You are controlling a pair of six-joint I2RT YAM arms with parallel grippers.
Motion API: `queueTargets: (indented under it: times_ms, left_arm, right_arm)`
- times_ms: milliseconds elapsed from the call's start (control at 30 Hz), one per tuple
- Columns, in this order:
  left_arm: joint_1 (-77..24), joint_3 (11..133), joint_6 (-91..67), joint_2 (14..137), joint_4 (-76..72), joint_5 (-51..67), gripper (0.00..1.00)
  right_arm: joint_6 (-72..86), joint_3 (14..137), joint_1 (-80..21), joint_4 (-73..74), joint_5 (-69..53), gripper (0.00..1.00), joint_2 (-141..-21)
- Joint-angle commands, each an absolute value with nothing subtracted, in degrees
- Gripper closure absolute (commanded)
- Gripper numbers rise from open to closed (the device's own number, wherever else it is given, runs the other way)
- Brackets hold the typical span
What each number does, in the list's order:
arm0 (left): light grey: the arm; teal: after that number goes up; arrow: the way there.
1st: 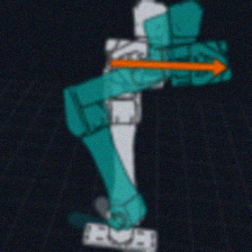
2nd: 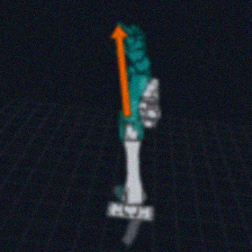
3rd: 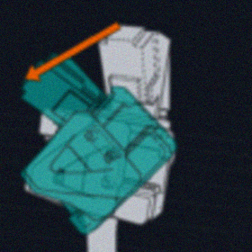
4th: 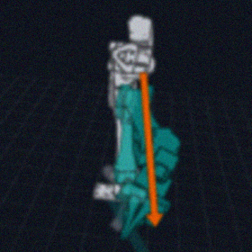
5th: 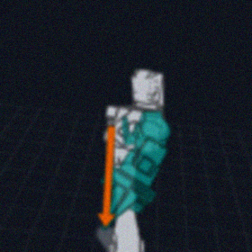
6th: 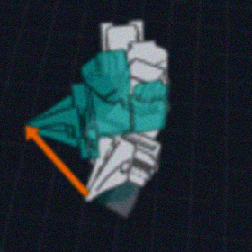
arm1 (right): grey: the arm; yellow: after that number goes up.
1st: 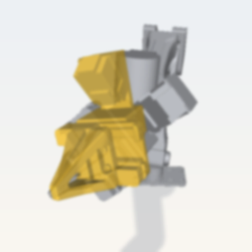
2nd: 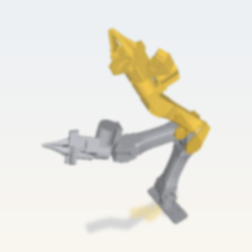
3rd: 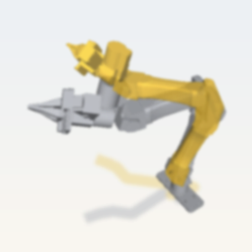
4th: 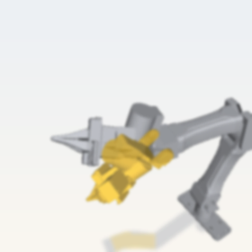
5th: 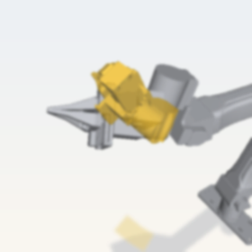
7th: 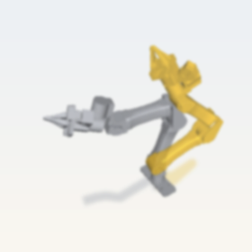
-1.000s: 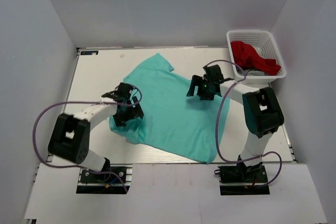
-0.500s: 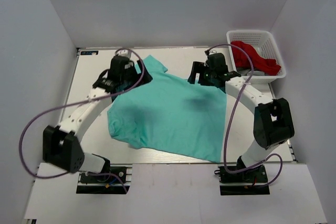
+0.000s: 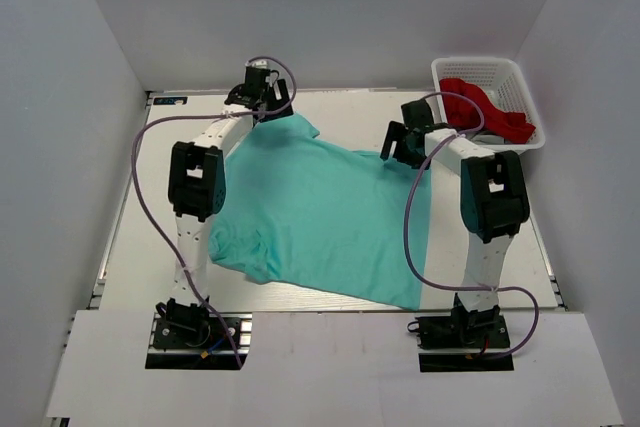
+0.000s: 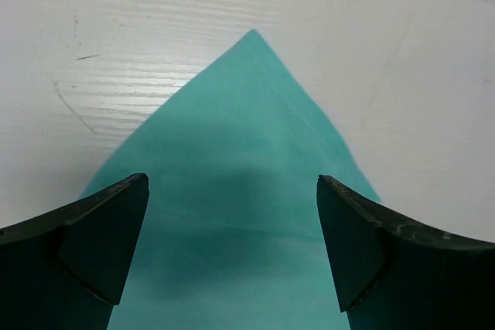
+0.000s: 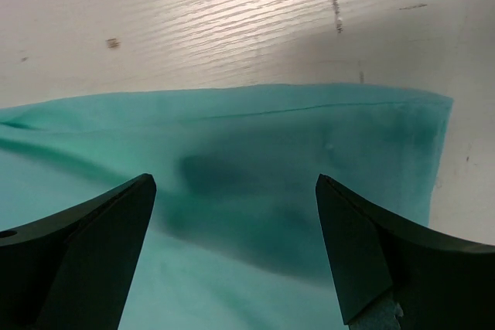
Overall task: Fold and stack the t-shirts
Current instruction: Flatten out the tshirt
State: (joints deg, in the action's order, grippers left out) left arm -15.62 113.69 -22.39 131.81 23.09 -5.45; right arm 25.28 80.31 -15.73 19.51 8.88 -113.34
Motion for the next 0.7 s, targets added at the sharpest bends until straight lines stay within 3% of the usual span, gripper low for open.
queueTargets:
  times_ms: [0, 167, 333, 500, 667]
  left_arm:
    - [-14.1, 116.6, -17.9, 133.7, 20.4, -2.8, 0.00]
    - [-13.0, 116.6, -16.6, 137.3, 17.1, 1.5, 0.00]
    - [-10.3, 119.0, -19.0, 141.9, 24.6, 0.0, 0.00]
    - [-5.9, 112.4, -21.6, 141.9, 26.5, -2.3, 0.00]
    - [-1.2, 110.3, -23.0, 141.2, 24.6, 3.8, 0.00]
  right_arm:
    - [24.6, 84.1, -14.0, 18.6, 8.2, 0.10, -115.9]
    - [23.2, 87.5, -12.6, 19.9, 5.8, 0.10, -120.1]
    - [24.1, 89.8, -10.7, 20.1, 3.0, 0.10, -124.7]
    - [27.8, 92.8, -9.2, 22.8, 5.1, 0.10, -127.9]
    - [27.5, 94.4, -9.1, 20.3, 3.4, 0.10, -128.8]
